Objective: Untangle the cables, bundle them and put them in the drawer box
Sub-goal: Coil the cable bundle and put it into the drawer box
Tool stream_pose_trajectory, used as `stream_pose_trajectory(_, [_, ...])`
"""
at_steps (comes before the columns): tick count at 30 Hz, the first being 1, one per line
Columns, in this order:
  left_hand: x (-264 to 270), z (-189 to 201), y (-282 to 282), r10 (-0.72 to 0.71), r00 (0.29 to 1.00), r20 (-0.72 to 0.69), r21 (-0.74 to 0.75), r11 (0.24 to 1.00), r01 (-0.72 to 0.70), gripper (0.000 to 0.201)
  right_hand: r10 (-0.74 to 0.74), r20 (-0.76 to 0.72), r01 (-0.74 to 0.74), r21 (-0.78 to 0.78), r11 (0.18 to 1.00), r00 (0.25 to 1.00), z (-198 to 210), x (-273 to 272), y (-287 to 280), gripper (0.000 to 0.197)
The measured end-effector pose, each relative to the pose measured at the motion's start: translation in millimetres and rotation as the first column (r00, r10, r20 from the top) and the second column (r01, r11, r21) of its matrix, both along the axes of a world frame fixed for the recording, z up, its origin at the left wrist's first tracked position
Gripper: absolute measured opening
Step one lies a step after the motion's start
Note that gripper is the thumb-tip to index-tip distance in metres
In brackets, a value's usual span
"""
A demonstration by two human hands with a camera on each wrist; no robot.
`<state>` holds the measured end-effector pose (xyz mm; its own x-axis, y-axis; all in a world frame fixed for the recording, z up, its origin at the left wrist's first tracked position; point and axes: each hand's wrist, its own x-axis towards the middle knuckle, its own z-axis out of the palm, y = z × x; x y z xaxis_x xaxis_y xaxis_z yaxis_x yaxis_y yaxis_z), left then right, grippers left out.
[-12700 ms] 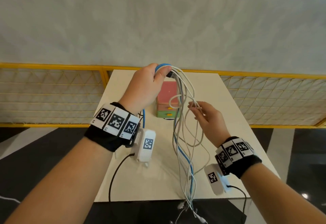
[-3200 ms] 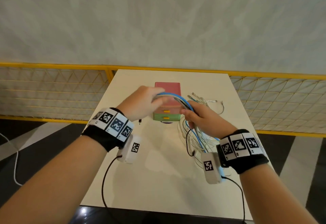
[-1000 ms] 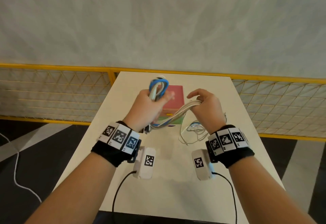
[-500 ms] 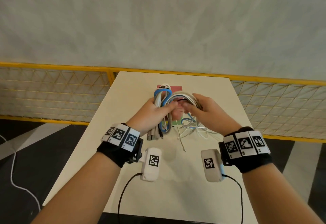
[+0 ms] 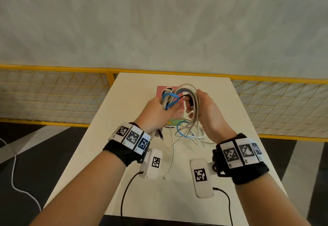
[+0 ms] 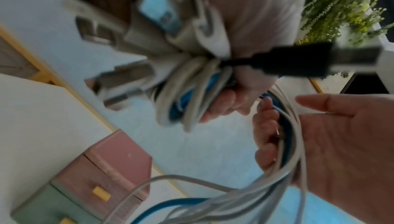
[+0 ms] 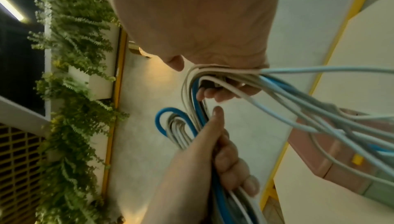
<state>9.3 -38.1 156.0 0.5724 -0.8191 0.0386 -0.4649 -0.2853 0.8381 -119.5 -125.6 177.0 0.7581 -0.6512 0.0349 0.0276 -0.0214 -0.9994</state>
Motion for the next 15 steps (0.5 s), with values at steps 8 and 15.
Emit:
stream_pose_trajectory(8, [7,6,12,0.058,0.989,-0.133,-0.087,0.994,-0.070,0.045,0.086,-0.193,-0.138,-0.276,0.951,0.977,-16,-3,-8,0.027])
stream_pose_trajectory(15, [-1,-1,9,0.064,0.998,-0.028,-0.058,0.996,-0.066,0.048,-0.072,-0.124,0.055,-0.137,0.989,0.990,-22,15,5,0.028])
